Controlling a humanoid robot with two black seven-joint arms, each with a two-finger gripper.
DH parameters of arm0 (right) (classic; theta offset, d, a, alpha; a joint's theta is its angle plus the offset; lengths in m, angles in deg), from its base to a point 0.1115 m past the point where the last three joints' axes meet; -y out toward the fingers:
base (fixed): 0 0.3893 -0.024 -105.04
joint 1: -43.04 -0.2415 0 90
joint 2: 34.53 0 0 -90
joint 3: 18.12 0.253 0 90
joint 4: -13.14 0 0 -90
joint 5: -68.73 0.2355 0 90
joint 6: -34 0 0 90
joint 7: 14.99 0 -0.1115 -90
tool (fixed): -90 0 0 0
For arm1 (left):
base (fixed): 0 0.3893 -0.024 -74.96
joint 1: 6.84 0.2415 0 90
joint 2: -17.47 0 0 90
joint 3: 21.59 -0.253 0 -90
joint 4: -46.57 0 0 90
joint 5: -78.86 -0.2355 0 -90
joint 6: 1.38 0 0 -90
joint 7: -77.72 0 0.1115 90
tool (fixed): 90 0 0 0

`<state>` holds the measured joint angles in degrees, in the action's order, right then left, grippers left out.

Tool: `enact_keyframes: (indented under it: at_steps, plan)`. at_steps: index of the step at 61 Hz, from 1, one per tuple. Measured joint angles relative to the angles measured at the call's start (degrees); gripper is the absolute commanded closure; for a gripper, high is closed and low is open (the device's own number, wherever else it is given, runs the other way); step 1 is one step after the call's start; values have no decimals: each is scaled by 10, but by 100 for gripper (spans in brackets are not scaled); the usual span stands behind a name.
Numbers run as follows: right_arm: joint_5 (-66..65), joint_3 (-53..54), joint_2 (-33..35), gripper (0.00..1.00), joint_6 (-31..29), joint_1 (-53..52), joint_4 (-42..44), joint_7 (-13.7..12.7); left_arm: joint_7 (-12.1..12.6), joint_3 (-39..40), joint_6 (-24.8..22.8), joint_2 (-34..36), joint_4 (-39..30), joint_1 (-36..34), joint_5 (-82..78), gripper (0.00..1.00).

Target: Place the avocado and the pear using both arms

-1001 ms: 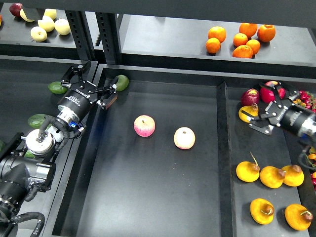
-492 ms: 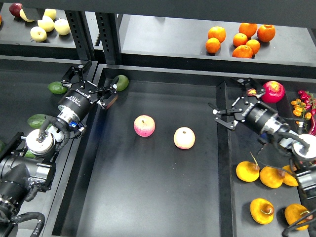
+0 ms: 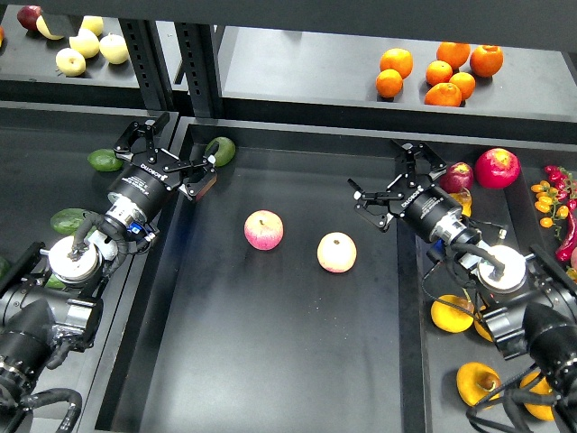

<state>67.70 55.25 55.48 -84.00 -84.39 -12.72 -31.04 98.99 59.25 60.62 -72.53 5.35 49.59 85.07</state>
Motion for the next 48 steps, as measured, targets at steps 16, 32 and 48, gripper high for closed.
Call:
enact_keyframes:
  at_steps: [16,32,48]
  plan:
    - [-11,14,0,0,0,-14,11,7,0,-1,0,0,5,-5,-1,1]
    - [-25,16,0,0,0,-16,10,16,0,-2,0,0,8,-7,-1,1]
    - [-25,20,0,0,0,-16,11,19,0,-3,0,0,4,-7,-1,1]
